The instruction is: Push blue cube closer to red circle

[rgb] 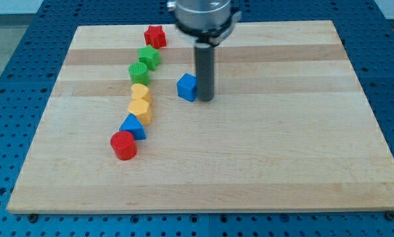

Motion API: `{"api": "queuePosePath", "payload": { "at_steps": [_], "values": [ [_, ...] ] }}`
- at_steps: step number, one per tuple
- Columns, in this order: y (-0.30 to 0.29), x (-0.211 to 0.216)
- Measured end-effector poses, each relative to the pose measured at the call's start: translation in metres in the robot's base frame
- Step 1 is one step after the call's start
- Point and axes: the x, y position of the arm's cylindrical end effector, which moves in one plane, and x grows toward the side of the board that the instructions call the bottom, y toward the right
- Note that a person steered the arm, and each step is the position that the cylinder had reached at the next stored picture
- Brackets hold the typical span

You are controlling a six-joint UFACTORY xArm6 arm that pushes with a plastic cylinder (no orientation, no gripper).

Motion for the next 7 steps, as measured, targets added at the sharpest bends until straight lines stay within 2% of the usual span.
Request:
{"api": "queuePosePath", "payload": {
  "at_steps": [1,2,3,5,6,7],
  "values": [
    [-0.004,-0.057],
    [-0.05,-0.04],
    [-0.057,0.02],
    [-0.022,0.089],
    [-0.007,0.071],
    [-0.046,0.057]
  ]
}}
